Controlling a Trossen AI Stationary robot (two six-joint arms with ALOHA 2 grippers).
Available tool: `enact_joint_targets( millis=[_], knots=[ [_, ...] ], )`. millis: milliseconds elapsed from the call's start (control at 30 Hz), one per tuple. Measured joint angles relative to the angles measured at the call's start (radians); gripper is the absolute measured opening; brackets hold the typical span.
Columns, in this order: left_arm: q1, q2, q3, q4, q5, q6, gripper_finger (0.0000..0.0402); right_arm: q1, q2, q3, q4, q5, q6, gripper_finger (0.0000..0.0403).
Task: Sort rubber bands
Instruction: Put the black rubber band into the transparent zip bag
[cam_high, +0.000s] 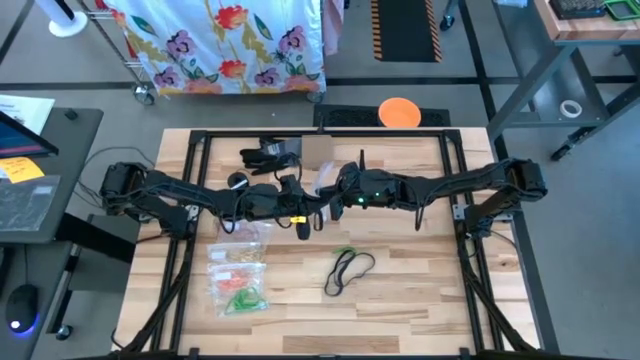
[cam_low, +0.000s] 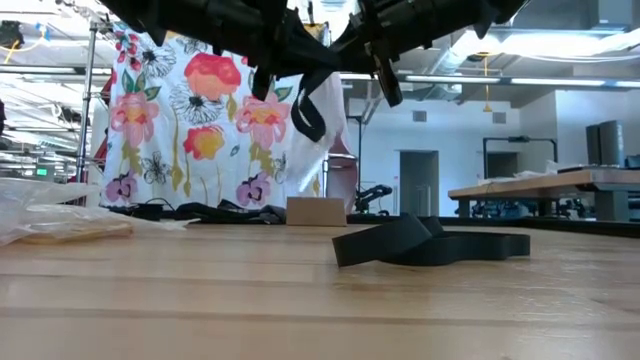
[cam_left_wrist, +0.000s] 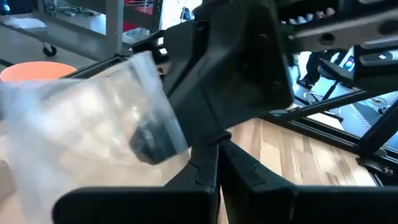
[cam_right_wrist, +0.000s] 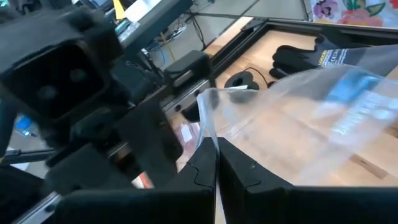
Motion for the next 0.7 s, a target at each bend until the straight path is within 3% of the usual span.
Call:
enact_joint_targets(
  millis=[267,700],
  knots=[
    [0.004,0.0,0.0,-0.01,-0.029,-0.035,0.0,0.025,0.0,0.0,-0.005,0.038,0.0,0.0001],
    [0.006,0.001,-0.001,-0.051,-0.179,-0.079,0.0,0.044,-0.001,0.001,-0.005,0.052,0.018,0.0001]
  ],
)
